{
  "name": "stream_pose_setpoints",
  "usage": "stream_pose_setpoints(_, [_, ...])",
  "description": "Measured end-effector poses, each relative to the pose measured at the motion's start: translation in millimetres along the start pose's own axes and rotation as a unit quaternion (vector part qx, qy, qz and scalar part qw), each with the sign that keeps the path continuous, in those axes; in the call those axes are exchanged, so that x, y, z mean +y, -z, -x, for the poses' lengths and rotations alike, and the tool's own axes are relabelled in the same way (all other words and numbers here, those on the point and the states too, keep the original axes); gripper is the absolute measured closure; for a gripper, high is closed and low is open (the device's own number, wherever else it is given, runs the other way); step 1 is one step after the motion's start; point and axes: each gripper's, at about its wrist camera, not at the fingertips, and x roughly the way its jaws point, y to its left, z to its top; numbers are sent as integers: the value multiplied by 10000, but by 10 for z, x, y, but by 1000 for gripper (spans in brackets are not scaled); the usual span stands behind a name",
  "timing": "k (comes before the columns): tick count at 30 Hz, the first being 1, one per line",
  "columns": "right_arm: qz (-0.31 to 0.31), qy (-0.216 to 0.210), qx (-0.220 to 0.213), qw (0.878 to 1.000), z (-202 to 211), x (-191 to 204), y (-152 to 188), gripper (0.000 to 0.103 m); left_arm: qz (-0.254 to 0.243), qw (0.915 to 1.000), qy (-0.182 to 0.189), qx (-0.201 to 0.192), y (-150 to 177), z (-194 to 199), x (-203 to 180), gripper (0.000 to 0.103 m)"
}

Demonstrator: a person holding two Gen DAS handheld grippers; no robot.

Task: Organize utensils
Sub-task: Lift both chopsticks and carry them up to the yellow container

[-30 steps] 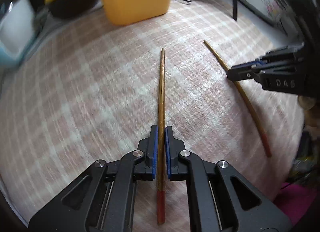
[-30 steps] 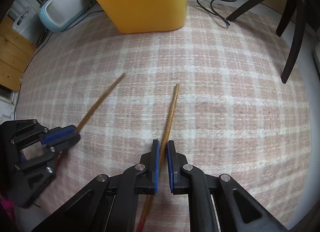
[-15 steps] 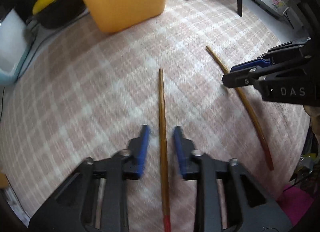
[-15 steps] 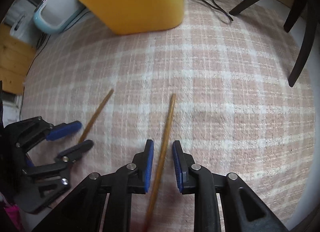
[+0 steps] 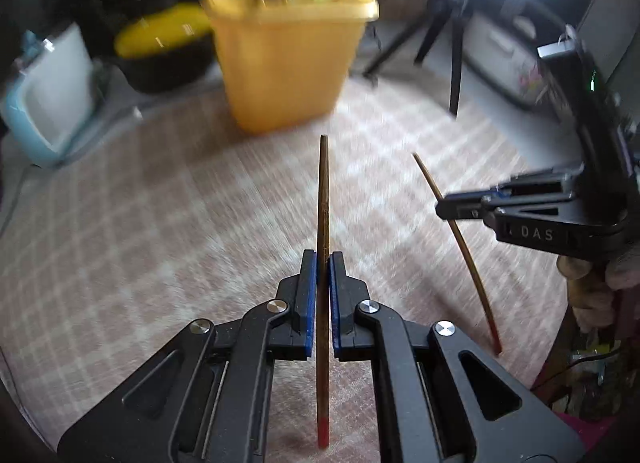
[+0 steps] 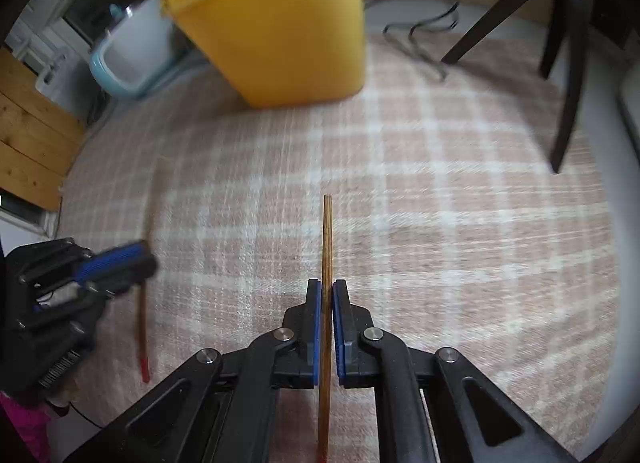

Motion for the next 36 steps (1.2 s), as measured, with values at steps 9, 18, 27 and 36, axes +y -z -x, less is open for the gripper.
stream_pose_setpoints(9, [-3,-223,-1123,9934,796,-168,242,100,430,9956,106,-826,-56,567,152,99])
stream_pose_setpoints(18, [133,-190,-1985,9798,1192,36,443,100,547,9899,84,-1303,-45,862,200,99])
stream_pose_setpoints(27, [274,-120,-2710,9621,1701,127,431,100,578,9795,-99,-1926,-190,1171,252,99])
stream_pose_setpoints(36, [386,-60,-3100,9499,1983,278,328,100,398,9707,-247,-2355,-412,1383,332,99])
